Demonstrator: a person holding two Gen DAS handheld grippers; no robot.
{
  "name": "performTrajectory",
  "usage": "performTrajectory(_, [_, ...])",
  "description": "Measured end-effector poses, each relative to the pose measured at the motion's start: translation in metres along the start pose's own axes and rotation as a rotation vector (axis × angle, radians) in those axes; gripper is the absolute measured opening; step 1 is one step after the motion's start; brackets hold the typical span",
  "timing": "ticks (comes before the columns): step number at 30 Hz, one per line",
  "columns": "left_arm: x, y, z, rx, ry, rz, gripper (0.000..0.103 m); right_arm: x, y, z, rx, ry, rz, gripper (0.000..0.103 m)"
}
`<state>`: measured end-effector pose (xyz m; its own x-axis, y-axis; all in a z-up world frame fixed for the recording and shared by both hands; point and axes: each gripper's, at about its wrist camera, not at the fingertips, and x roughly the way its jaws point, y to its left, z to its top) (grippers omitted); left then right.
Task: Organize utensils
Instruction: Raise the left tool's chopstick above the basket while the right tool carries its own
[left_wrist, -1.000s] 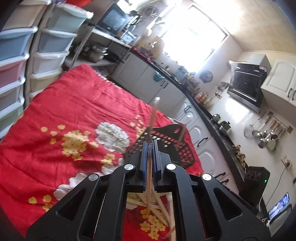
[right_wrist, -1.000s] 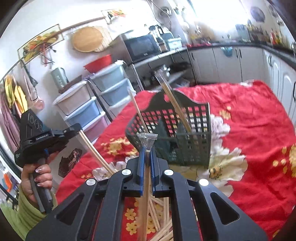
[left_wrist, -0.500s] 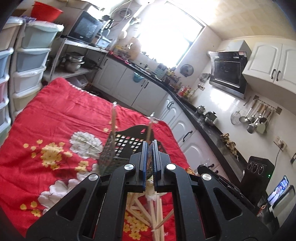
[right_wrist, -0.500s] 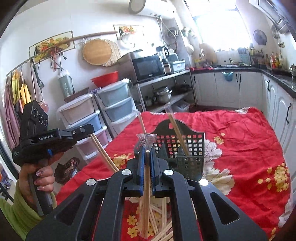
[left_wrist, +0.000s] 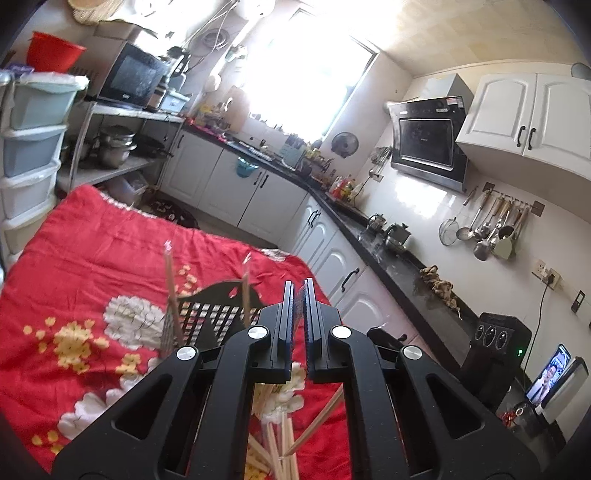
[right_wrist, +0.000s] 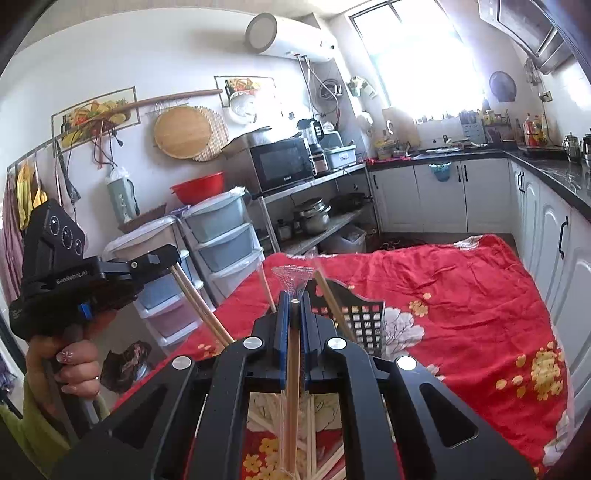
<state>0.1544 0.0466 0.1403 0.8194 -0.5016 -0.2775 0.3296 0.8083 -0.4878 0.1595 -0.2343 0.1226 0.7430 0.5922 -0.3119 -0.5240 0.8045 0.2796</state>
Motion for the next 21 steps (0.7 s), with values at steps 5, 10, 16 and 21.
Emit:
performTrajectory(5, [0.003,-0.012,0.016,0.022,-0.034,-0.007,0.002,0.0,-0.002,0.017,-0.014,-0.05,-0.018,0.006])
performTrajectory(10, [0.005,-0.025,0.033,0.059,-0.07,0.008,0.002,-0.001,-0.001,0.036,-0.049,-0.11,-0.045,0.006])
performTrajectory(16, [0.007,-0.033,0.049,0.09,-0.105,0.033,0.002,-0.002,0.0,0.058,-0.083,-0.176,-0.07,0.006])
performTrajectory(21, [0.011,-0.033,0.062,0.096,-0.121,0.059,0.002,0.0,0.002,0.072,-0.114,-0.219,-0.084,0.006])
